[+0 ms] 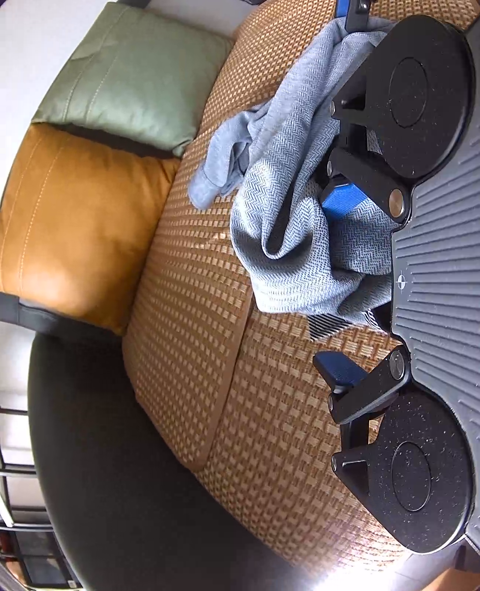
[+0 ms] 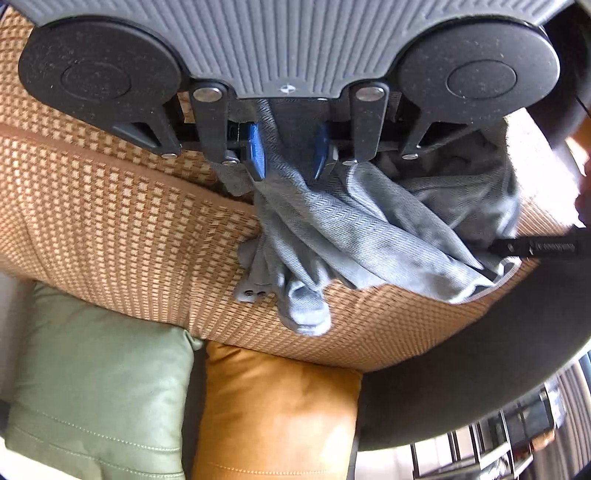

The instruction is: Fold clothes

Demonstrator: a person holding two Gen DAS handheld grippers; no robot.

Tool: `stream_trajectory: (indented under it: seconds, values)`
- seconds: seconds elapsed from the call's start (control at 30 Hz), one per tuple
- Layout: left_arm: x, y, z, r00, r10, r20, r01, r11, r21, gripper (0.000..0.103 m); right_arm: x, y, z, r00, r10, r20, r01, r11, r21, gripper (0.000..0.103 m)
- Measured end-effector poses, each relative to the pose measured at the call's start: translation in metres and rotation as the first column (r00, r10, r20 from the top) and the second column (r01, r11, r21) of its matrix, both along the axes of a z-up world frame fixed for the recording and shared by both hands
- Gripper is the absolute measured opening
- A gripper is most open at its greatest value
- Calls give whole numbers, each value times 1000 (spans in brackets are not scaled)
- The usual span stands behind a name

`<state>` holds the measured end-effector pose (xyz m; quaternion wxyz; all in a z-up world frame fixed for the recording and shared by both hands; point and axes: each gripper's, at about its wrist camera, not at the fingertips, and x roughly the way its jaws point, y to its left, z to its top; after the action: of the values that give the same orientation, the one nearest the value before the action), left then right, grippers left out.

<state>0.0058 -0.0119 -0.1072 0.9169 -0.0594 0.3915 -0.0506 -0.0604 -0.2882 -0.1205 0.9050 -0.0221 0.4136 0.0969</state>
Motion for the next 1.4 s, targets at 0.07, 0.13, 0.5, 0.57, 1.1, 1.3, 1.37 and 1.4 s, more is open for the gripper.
stream_trajectory:
  seconds: [0.07,0.13,0.5,0.57,1.1,1.3,1.37,1.4]
  values:
    - [1,-4,0,999,-37,4,37,999,4,81,5,2,-9,1000,-8,-24,8,1000,3,32]
    - [3,-7,-1,996,-94,0,94,996,0,43,9,4,-16,999,-15,-47,15,1000,13,27]
    - [-6,3,71,981,-144,132,154,986,-66,4,-12,-1,84,986,43,158,-44,999,2,5]
    - [-8,6,94,973,-150,175,167,982,-84,4,-12,-5,115,973,32,229,-31,999,-8,4]
    - [-12,-60,149,878,-395,269,443,884,-149,2,21,-106,207,851,-225,475,291,954,-70,4]
    - [-33,-143,48,829,-556,62,558,812,-172,9,28,-165,95,893,-381,240,424,891,-162,4]
    - [-41,-160,19,810,-587,2,581,801,-145,29,24,-185,49,888,-439,135,458,869,-188,4]
    - [-44,-167,8,803,-596,-23,588,798,-135,31,21,-193,28,881,-465,92,474,858,-199,4]
